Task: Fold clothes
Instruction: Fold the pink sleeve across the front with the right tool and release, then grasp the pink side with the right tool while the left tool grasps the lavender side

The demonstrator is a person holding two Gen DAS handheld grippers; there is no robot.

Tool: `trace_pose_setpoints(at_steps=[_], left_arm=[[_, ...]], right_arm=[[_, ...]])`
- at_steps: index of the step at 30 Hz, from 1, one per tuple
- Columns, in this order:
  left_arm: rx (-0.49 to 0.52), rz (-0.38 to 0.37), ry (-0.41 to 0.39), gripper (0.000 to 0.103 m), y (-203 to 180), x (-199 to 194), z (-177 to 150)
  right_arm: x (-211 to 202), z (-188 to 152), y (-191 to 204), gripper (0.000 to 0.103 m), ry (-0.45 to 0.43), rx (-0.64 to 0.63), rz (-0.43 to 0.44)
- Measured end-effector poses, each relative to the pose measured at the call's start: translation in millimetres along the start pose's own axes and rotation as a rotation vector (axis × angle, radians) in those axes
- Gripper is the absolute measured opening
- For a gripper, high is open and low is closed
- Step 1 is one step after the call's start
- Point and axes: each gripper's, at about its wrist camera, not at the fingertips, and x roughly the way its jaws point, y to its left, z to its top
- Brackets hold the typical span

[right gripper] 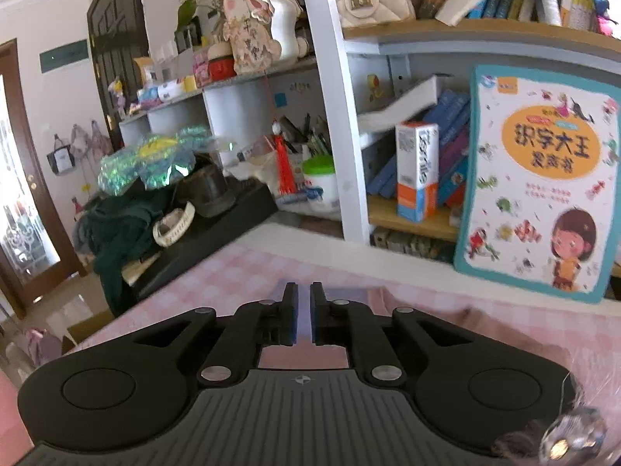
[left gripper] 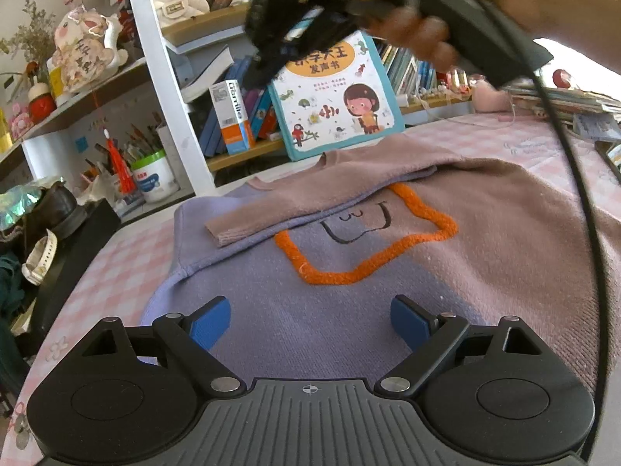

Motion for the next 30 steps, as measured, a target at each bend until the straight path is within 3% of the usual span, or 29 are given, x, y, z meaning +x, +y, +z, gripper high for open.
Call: trace_pose_setpoints(at_steps=[7, 14, 19, 24, 30], left_arm=[[-0.002, -0.001, 0.002, 0.092, 1, 1, 0], [0.002, 0.018, -0.006, 0.092, -1, 0, -2], [0.023, 0.038, -0.004, 0.092, -4, 1, -2], [0.031, 0.040, -0.024, 0.092, -5, -8, -5], [-0.005, 0.051, 0.008, 0.092, 1, -36, -16]], right_arm=[[-32, -55, -17, 0.019, 0.100, 0.007, -0.050], [-94, -126, -27, 0.039, 0.176, 0.098, -0.088], [-149, -163, -26, 0.045, 0.149, 0.158, -0.158], [-193, -192, -17, 0.053, 0.120, 0.124, -0.285], [-215, -214, -7, 0.060, 0.148, 0.074, -0.319]])
